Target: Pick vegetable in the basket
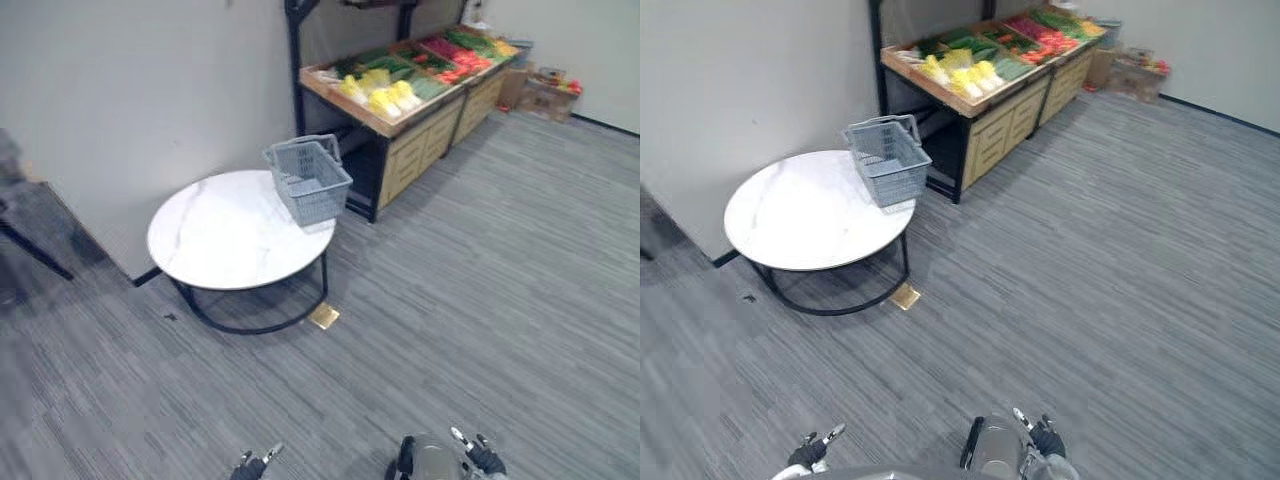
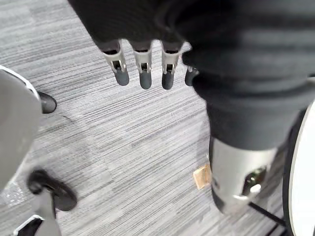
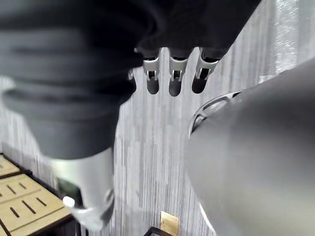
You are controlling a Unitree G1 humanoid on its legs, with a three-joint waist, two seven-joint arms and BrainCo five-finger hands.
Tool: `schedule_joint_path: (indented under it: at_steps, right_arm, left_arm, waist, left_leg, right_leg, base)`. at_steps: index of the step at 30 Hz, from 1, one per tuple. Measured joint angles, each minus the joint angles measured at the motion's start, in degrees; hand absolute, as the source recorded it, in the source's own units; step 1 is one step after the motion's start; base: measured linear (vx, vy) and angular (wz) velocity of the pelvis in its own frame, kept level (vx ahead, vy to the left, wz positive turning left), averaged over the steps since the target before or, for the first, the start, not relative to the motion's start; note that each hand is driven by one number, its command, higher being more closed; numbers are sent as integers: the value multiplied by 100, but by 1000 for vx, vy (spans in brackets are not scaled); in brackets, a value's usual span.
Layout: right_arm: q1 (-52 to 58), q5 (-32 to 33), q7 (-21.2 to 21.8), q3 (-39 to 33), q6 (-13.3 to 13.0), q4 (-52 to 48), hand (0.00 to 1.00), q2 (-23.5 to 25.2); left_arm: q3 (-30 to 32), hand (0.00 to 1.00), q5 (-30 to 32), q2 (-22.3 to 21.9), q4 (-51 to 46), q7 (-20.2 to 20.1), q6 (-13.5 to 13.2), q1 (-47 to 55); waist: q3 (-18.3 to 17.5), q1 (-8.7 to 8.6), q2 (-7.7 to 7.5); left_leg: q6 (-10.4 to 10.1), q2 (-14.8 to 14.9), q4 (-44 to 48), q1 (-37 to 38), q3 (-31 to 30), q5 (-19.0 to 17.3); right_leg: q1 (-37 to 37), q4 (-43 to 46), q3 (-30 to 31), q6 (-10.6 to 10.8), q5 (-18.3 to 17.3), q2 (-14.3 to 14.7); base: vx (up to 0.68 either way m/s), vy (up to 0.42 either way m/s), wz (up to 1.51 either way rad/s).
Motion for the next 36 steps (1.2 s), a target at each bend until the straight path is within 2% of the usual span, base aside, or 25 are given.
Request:
schedule_joint_path:
  at_steps: [2, 4, 5, 6, 8, 9, 10, 11, 13, 14, 15, 19, 21, 22, 23, 24, 25, 26, 27, 29, 31, 32, 33, 34, 36]
  right_arm:
    - [-5, -6, -10, 25, 17, -81, 0, -18]
    - [-1, -7, -2, 67, 32, -92, 0, -31]
    - [-33, -55, 8, 77, 31, -115, 0, -140]
    - [-62, -76, 10, 69, 30, -115, 0, -176]
    - [-133, -121, 8, 57, 45, -78, 0, -250]
    - [-143, -153, 9, 51, 55, -69, 0, -259]
    - [-143, -197, 9, 52, 91, -41, 0, -267]
    - [-115, -217, 4, 63, 135, 37, 0, -280]
    - [-139, -328, 5, 79, 193, 218, 0, -278]
    - [-162, -376, -3, 124, 201, 337, 0, -273]
    - [-173, -383, -7, 136, 206, 388, 0, -274]
    - [-277, -361, -97, 71, 257, 599, 0, -297]
    - [-308, -355, -116, 63, 273, 599, 0, -287]
    - [-334, -357, -118, 61, 257, 593, 0, -289]
    - [-343, -356, -119, 70, 252, 585, 0, -288]
    - [-325, -363, -124, 96, 248, 586, 0, -250]
    - [-295, -366, -130, 195, 248, 579, 0, -197]
    - [-286, -369, -127, 287, 246, 575, 0, -182]
    - [-283, -376, -112, 357, 240, 575, 0, -64]
    - [-271, -400, -99, 343, 228, 536, 0, 34]
    - [-267, -423, -96, 360, 207, 570, 0, 4]
    - [-266, -436, -83, 457, 167, 569, 0, -52]
    - [-265, -442, -69, 537, 159, 554, 0, -80]
    - [-225, -444, -22, 648, 152, 466, 0, -108]
    - [-146, -440, -2, 790, 133, 333, 0, -135]
  left_arm:
    - [22, 0, 1, -70, -23, 1, -19, 12]
    - [161, 0, -10, -136, -7, -4, -17, 89]
    - [282, 0, -1, -271, 95, -10, -10, 129]
    - [325, 0, 1, -336, 98, -12, -15, 140]
    - [549, 0, 2, -491, 104, -51, 3, 189]
    - [643, 0, 1, -492, 92, -75, -4, 192]
    - [735, 0, 3, -479, 52, -97, 3, 169]
    - [747, 0, -3, -453, 43, -106, 4, 127]
    - [740, 0, -6, -349, 2, -154, 11, 74]
    - [732, 0, -25, -273, 0, -190, 10, 55]
    - [724, 0, -29, -243, 0, -201, 9, 45]
    - [684, 0, -381, -225, -78, -199, -20, 18]
    - [675, 0, -450, -221, -109, -169, -22, 32]
    - [670, 0, -451, -223, -104, -160, -23, 39]
    - [679, 0, -453, -232, -107, -158, -22, 48]
    - [698, 0, -457, -214, -109, -157, -33, 65]
    - [747, 0, -459, -204, -114, -158, -41, 102]
    - [786, 0, -456, -175, -117, -161, -48, 136]
    - [851, 0, -428, -81, -108, -171, -58, 164]
    - [853, 0, -346, -17, -64, -165, -56, 187]
    - [814, 0, -258, 106, 177, -169, -2, 211]
    - [658, 0, -215, 201, 316, -164, 48, 279]
    - [572, 0, -197, 240, 342, -160, 60, 332]
    - [367, 0, -88, 332, 331, -160, 66, 411]
    - [269, 0, -52, 383, 346, -159, 64, 465]
  waist:
    - [40, 13, 61]
    - [25, 8, 84]
    - [-20, 24, 265]
    - [-52, 40, 395]
    - [-126, 60, 630]
    - [-106, 53, 620]
    - [-88, 13, 647]
    - [-29, 29, 562]
    - [38, 76, 490]
    - [58, 166, 422]
    - [57, 182, 390]
    - [61, 360, 381]
    - [80, 379, 353]
    - [79, 384, 339]
    - [84, 409, 344]
    - [95, 492, 325]
    - [72, 557, 234]
    - [32, 568, 164]
    - [-37, 568, -4]
    - [-60, 579, -98]
    - [-59, 534, -160]
    - [-48, 513, -160]
    - [-44, 492, -167]
    - [-17, 438, -160]
    - [-13, 326, -174]
  left_leg:
    - [-205, 137, -50, 226, -142, -312]
    - [-280, 271, -44, 519, -361, -487]
    - [-296, 486, 187, 502, -453, -464]
    - [-336, 589, 360, 462, -478, -417]
    - [-480, 943, 1312, 112, -703, 1]
    - [-478, 1022, 1755, -90, -804, 196]
    - [-625, 1146, 2856, -616, -1053, 856]
    - [-920, 1273, 3979, -1154, -1236, 1279]
    - [-925, 1485, 5306, -1805, -881, 1188]
    - [-777, 1557, 5649, -2124, -479, 984]
    - [-736, 1555, 5688, -2291, -320, 892]
    - [-707, 1395, 4584, -3205, 412, 427]
    - [-655, 1036, 2948, -3285, 572, 440]
    - [-583, 760, 1693, -3231, 576, 741]
    - [-550, 650, 888, -3194, 645, 1015]
    - [-447, 619, 469, -3189, 769, 1393]
    - [-252, 596, 537, -3130, 998, 1666]
    - [-130, 558, 582, -3115, 1166, 1745]
    - [88, 359, 666, -3061, 1306, 1581]
    - [215, 151, 702, -2999, 1254, 1431]
    - [253, -43, 713, -2728, 1096, 1130]
    - [253, -87, 686, -2442, 990, 939]
    - [245, -99, 677, -2281, 931, 872]
    - [235, -157, 553, -1824, 722, 797]
    - [227, -192, 323, -1361, 555, 798]
  right_leg:
    - [5, -1260, 281, 44, 308, 100]
    - [-3, -1185, 584, -3, 862, 208]
    - [-148, -592, 542, -92, 469, 286]
    - [-169, -406, 512, -153, 260, 355]
    - [-70, -118, 362, -338, -242, 698]
    - [42, -151, 305, -354, -338, 768]
    - [364, -301, 161, -408, -500, 859]
    - [754, -541, 63, -434, -586, 960]
    - [1510, -1002, -34, -486, -643, 1073]
    - [1990, -1377, -60, -474, -656, 1090]
    - [2176, -1563, -87, -460, -660, 1089]
    - [2970, -2352, -211, -249, -601, 1096]
    - [3343, -2669, -291, -99, -595, 1049]
    - [3500, -2810, -342, 11, -625, 1000]
    - [3612, -2884, -354, 108, -674, 985]
    - [3751, -2929, -346, 257, -771, 952]
    - [3849, -2942, -318, 319, -849, 851]
    - [3908, -2932, -282, 281, -903, 780]
    - [3878, -2793, -151, 204, -901, 554]
    - [3667, -2193, 116, 108, -749, 321]
    - [3260, -779, 432, 493, -486, 17]
    - [2755, 621, 789, 880, 91, -159]
    - [2487, 1303, 989, 978, 382, -173]
    - [1894, 2778, 1213, 1026, 440, -180]
    - [1426, 3494, 1148, 800, 303, -186]
  base:
    - [593, -245, 80]
    - [548, -300, 44]
    - [426, -269, 5]
    - [547, -356, -8]
    - [653, -417, -19]
    - [695, -431, 8]
    - [524, -286, 34]
    - [624, -331, 39]
    - [474, -207, 28]
    - [432, -186, 22]
    - [355, -154, 21]
    - [307, -32, 15]
    - [462, 122, 16]
    - [399, 163, 11]
    - [399, 205, 2]
    - [326, 178, -12]
    - [438, 215, -13]
    - [469, 180, -1]
    - [488, 179, 12]
    - [506, 238, 37]
    - [537, 272, 49]
    - [366, 177, 35]
    - [544, 220, 52]
    - [456, 125, 59]
    - [467, 91, 68]
